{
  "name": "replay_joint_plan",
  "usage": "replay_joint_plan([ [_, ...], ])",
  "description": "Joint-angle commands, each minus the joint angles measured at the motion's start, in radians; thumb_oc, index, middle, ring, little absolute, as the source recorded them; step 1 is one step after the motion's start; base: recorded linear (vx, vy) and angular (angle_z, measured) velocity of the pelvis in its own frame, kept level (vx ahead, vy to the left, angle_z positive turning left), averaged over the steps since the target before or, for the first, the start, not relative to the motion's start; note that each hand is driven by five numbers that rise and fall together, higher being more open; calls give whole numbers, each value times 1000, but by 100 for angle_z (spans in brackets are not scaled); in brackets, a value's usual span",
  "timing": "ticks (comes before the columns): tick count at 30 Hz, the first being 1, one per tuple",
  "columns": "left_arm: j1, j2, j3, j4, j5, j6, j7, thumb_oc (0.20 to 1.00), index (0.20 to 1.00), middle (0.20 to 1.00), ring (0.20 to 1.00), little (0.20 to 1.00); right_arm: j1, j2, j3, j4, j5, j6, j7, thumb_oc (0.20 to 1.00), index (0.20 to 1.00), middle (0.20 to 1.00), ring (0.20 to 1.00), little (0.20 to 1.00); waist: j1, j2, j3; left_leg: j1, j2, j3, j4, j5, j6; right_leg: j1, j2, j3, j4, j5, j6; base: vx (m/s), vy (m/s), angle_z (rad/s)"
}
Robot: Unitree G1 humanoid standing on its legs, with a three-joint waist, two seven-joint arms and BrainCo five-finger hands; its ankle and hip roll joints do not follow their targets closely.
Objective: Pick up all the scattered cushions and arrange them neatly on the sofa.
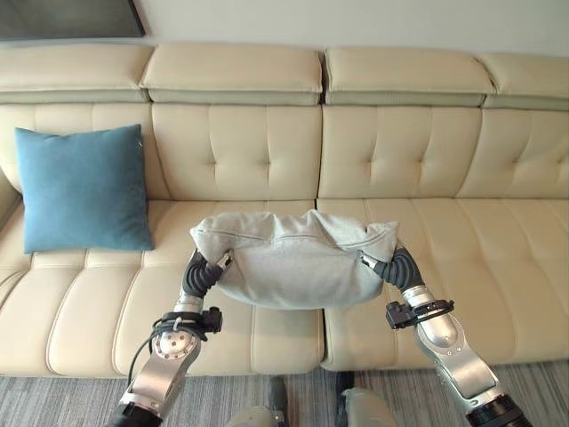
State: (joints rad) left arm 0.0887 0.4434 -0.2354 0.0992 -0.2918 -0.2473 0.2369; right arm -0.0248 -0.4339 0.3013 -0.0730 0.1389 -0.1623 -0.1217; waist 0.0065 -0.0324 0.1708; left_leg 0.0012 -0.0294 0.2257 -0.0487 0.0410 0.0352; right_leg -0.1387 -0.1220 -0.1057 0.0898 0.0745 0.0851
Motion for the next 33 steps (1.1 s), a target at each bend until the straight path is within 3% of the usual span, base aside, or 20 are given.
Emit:
replay_joint_plan([
  [1,-53,-21,-49,-68,58,-71,-63,200,200,200,200,200,-81,12,8,-125,52,-109,25,200,200,200,200,200,-26,-13,-71,-29,57,-48,64,-66,-66,128,17,-12,1,-148,44,73,-111,2],
  [9,-93,-39,-47,-27,96,-60,-3,200,200,200,200,200,-144,16,22,-80,43,-102,-8,200,200,200,200,200,-14,-11,-80,-1,62,-79,43,-61,-82,174,31,-48,-19,-175,23,74,-65,15],
  [15,-214,-57,-68,36,121,-48,74,200,200,200,200,200,-220,44,22,25,51,-96,-73,200,200,200,200,200,-15,-13,-82,0,65,-88,10,-49,-87,167,37,-56,-19,-181,21,56,-28,11],
  [20,-477,-58,-116,185,152,-38,203,200,200,200,200,200,-435,109,82,215,100,-89,-154,200,200,200,200,200,-9,-14,-42,-86,71,-105,-3,-20,-89,52,47,-32,-2,-165,17,-97,-18,0],
  [26,-746,-35,-163,388,143,-48,295,200,200,200,200,200,-688,112,106,426,115,-94,-233,200,200,200,200,200,-1,-6,-13,-202,74,-120,-6,17,-94,-73,51,-14,25,-143,19,-83,5,-3],
  [27,-789,-20,-174,427,149,-48,298,1000,1000,1000,1000,1000,-732,99,114,469,119,-91,-243,460,460,460,460,460,-2,-4,-5,-207,74,-123,-11,21,-96,-80,50,-11,27,-145,20,-35,20,-1],
  [28,-817,-3,-183,449,160,-43,296,1000,1000,1000,1000,1000,-758,90,111,485,120,-87,-246,667,667,667,667,667,-2,-2,-4,-219,75,-122,-14,27,-97,-91,52,-8,25,-138,21,0,0,0],
  [29,-841,11,-191,465,173,-38,300,1000,1000,1000,1000,1000,-776,83,116,507,115,-83,-248,1000,1000,1000,1000,1000,-1,0,-2,-226,75,-124,-16,31,-98,-97,51,-8,25,-137,22,0,0,0],
  [33,-892,49,-201,528,184,-44,304,1000,1000,1000,1000,1000,-836,37,119,578,100,-81,-260,1000,1000,1000,1000,1000,-3,1,7,-240,78,-123,-24,37,-104,-114,44,-8,22,-132,28,0,0,0],
])
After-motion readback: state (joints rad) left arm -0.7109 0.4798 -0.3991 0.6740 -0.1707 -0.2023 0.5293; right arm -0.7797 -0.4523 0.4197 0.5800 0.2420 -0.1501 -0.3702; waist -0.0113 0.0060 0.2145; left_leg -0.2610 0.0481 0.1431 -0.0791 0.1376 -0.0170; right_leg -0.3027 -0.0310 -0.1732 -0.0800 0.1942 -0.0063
